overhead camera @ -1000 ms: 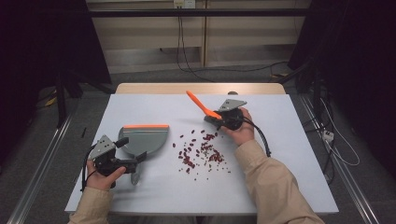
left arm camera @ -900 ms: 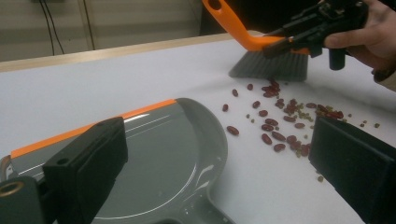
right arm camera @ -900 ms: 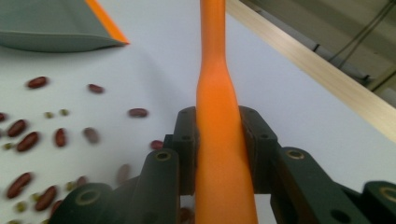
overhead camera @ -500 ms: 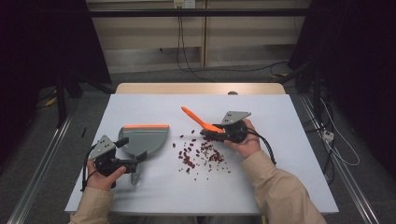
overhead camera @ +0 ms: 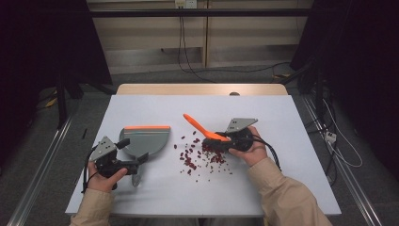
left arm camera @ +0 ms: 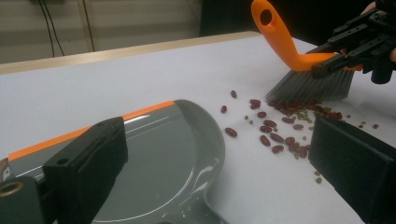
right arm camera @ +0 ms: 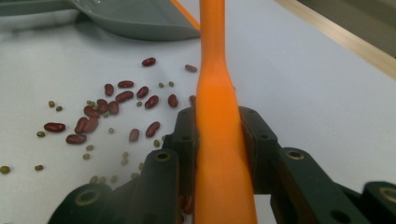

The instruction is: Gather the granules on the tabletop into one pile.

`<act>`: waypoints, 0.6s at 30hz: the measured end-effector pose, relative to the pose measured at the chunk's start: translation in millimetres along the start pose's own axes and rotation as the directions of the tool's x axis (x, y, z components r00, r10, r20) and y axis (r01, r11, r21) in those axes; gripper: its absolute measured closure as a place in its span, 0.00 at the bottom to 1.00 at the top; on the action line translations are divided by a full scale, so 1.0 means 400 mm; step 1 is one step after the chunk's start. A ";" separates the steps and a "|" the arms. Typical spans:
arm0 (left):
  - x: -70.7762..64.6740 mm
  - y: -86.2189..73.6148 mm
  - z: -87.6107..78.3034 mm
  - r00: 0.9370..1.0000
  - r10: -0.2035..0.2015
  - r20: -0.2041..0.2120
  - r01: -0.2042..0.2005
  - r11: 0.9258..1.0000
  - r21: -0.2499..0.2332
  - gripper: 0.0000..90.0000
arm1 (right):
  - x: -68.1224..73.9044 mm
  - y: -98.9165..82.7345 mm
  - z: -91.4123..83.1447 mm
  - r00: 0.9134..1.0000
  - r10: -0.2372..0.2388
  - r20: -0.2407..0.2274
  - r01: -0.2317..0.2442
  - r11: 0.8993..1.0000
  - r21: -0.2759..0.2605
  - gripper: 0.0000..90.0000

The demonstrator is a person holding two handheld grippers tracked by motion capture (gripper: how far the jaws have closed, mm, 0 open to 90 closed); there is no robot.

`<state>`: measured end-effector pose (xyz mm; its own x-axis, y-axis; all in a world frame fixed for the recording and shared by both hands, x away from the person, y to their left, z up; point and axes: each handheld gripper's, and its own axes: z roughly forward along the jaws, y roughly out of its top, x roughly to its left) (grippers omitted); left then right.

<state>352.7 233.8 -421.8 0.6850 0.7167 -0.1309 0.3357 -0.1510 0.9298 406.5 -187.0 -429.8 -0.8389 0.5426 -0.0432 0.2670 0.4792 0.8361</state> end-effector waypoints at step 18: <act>0.015 -0.005 0.004 1.000 -0.019 -0.004 0.019 1.000 0.011 0.05 | -0.123 0.096 0.163 0.999 -0.048 0.019 0.049 0.996 -0.075 0.79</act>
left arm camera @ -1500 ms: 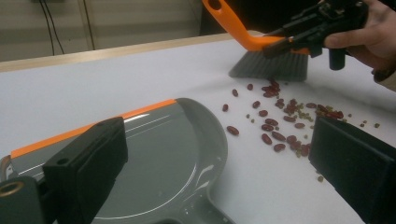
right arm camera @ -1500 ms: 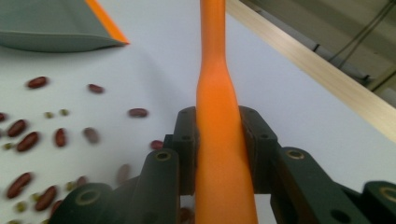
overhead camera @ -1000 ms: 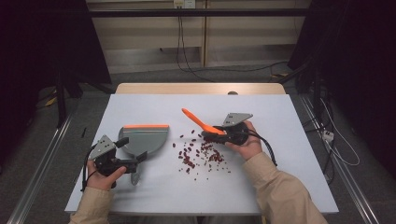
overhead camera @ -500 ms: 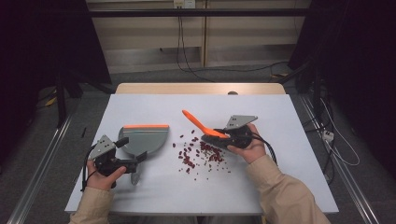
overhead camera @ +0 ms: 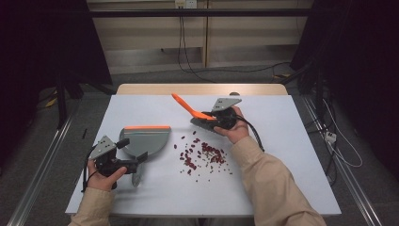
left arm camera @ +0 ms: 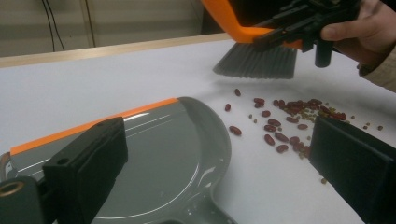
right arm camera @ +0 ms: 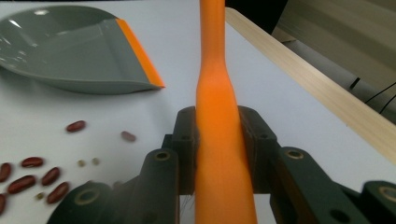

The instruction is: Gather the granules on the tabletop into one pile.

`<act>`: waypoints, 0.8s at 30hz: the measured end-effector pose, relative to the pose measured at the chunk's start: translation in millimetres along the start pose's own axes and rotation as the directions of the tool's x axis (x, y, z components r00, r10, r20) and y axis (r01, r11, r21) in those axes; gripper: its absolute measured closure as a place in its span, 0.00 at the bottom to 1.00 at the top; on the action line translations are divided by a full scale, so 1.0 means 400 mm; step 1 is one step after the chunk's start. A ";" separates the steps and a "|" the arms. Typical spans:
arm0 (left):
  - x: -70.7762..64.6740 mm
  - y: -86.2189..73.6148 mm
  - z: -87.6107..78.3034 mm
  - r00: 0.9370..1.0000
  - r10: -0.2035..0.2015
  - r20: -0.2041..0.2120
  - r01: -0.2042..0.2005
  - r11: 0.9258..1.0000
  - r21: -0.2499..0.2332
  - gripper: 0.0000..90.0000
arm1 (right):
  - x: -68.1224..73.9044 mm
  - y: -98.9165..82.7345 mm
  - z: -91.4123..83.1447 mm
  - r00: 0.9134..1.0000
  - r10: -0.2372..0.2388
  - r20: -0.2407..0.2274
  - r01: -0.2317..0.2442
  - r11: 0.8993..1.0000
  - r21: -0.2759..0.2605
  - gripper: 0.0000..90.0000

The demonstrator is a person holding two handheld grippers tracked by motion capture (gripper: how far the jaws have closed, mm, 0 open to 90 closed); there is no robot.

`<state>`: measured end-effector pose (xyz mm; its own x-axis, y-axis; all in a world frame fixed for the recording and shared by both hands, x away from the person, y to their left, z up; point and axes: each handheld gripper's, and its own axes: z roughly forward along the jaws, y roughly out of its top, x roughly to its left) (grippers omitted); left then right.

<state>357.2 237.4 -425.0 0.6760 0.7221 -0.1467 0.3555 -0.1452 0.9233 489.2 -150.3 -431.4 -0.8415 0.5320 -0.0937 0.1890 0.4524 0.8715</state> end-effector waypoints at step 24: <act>0.001 0.000 -0.008 1.000 -0.009 -0.017 0.009 1.000 -0.007 0.05 | 0.089 -0.030 -0.046 0.961 -0.156 -0.229 0.169 0.985 0.034 0.79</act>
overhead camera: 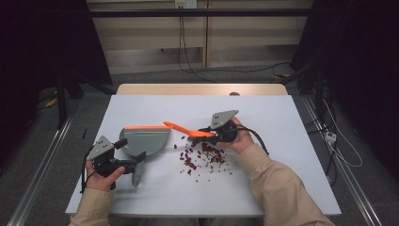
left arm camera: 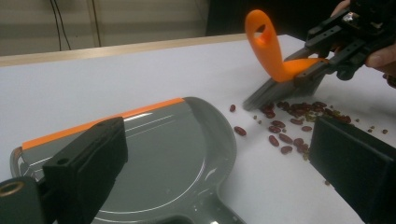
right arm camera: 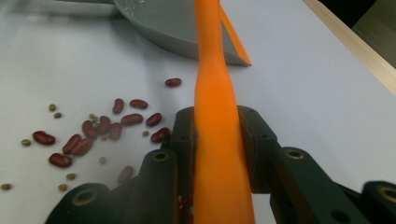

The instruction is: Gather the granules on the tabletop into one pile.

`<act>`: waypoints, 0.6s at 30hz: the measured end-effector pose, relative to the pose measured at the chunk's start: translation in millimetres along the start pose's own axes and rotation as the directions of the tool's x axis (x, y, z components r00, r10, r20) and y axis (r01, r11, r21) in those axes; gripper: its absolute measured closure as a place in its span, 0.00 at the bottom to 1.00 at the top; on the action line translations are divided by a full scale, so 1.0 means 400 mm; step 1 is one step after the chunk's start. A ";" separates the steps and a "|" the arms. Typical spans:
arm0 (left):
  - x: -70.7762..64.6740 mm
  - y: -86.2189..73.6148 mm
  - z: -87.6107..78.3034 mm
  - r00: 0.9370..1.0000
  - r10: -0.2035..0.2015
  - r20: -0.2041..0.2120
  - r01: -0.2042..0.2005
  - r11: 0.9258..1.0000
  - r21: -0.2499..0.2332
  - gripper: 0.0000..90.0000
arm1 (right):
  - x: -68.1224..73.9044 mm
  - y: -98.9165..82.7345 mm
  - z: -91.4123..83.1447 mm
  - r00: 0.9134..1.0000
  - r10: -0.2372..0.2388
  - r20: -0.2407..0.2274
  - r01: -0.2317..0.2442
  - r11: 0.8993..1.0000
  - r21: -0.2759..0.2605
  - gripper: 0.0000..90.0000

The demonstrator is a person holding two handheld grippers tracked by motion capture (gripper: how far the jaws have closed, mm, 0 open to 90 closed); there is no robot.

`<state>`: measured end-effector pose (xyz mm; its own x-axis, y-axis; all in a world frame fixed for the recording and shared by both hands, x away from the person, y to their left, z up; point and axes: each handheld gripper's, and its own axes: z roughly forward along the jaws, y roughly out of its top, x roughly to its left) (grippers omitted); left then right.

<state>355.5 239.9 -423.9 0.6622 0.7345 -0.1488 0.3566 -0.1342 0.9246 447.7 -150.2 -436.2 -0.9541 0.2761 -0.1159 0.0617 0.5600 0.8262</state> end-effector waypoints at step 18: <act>-0.002 0.002 0.007 1.000 0.007 0.008 -0.007 1.000 0.007 0.05 | -0.023 0.044 -0.010 0.999 0.014 0.033 -0.011 0.996 -0.088 0.79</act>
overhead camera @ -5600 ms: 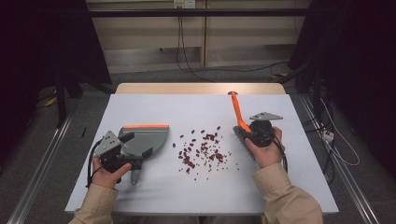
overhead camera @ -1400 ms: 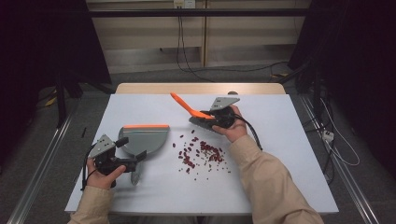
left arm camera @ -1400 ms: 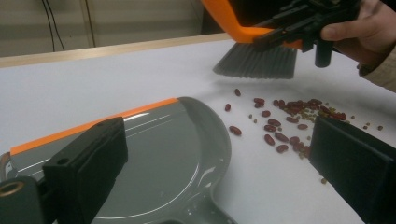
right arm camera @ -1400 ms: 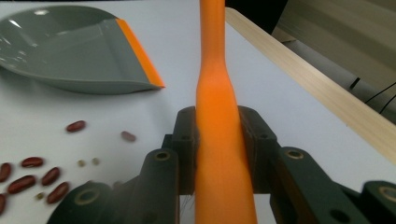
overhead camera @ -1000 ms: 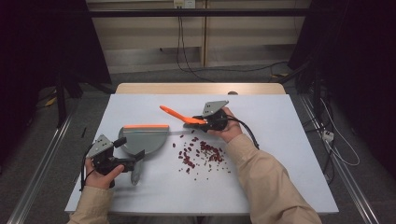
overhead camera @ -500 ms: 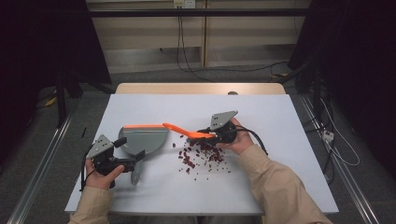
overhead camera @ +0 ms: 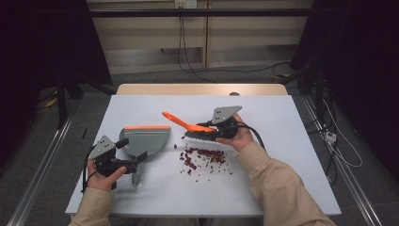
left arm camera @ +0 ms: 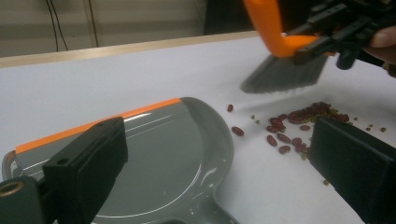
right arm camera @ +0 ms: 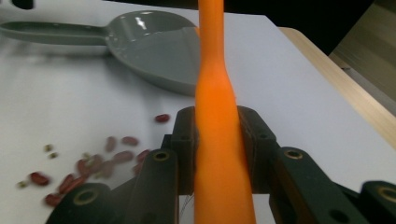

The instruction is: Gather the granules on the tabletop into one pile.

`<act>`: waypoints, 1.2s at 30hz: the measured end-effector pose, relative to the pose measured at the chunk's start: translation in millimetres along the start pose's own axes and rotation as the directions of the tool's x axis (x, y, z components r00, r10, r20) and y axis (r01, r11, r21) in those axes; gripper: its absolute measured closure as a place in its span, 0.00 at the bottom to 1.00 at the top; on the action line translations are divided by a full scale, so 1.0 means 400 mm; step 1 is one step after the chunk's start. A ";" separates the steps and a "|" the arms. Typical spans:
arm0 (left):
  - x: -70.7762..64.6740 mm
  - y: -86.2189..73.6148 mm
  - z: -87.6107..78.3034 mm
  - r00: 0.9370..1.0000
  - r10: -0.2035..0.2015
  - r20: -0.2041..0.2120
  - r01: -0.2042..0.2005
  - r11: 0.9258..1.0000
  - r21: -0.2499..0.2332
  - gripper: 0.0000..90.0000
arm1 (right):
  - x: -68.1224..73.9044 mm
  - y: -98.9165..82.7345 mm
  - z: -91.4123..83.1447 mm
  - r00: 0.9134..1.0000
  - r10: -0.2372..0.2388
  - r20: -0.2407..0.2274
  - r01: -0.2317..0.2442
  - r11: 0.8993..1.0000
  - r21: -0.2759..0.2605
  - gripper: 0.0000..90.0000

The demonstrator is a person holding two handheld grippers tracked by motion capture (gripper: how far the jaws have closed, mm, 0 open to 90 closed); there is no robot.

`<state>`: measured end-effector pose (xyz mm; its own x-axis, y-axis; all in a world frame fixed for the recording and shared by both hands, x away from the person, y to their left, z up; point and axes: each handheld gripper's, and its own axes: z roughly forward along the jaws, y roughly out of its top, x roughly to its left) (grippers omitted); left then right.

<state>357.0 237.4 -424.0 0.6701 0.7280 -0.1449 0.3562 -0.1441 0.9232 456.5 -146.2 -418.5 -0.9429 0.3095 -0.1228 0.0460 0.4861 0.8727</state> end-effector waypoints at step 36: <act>0.006 -0.007 -0.015 1.000 0.001 -0.016 -0.001 1.000 0.008 0.05 | 0.071 0.002 0.021 0.982 -0.077 -0.174 0.075 0.997 -0.018 0.79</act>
<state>353.6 243.5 -425.0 0.6598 0.7386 -0.1382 0.3606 -0.1498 0.9206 432.6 -130.3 -425.0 -0.9866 0.1242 -0.1058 -0.0312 0.4933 0.8693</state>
